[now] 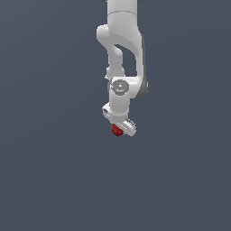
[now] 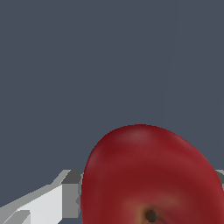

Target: Pick up the object and move it to a goal position.

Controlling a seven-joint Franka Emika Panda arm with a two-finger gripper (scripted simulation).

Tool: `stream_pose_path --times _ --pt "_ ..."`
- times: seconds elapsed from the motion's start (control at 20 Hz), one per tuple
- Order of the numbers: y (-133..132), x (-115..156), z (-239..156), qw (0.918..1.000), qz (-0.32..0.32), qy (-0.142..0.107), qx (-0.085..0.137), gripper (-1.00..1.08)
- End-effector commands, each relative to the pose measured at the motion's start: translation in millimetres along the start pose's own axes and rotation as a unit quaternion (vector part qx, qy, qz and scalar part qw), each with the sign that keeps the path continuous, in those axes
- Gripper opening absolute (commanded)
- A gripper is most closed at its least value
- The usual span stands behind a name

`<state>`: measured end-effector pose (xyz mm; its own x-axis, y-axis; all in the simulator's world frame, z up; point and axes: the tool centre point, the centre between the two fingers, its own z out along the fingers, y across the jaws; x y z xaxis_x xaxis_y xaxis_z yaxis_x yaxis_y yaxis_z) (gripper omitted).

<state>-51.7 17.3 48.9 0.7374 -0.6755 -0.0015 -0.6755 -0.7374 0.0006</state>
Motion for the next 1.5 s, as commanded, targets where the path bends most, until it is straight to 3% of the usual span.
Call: stream_pose_path --times 0.0,0.45,1.45 --pt "2.5 0.9 -5.4 1.0000 0.000 0.001 0.001 -1.00" --pt "30.1 1.8 -43.0 1.0000 0.000 0.000 0.001 -1.00" --pt "128.3 9.4 -183.2 1.0000 0.001 0.000 0.001 -1.00"
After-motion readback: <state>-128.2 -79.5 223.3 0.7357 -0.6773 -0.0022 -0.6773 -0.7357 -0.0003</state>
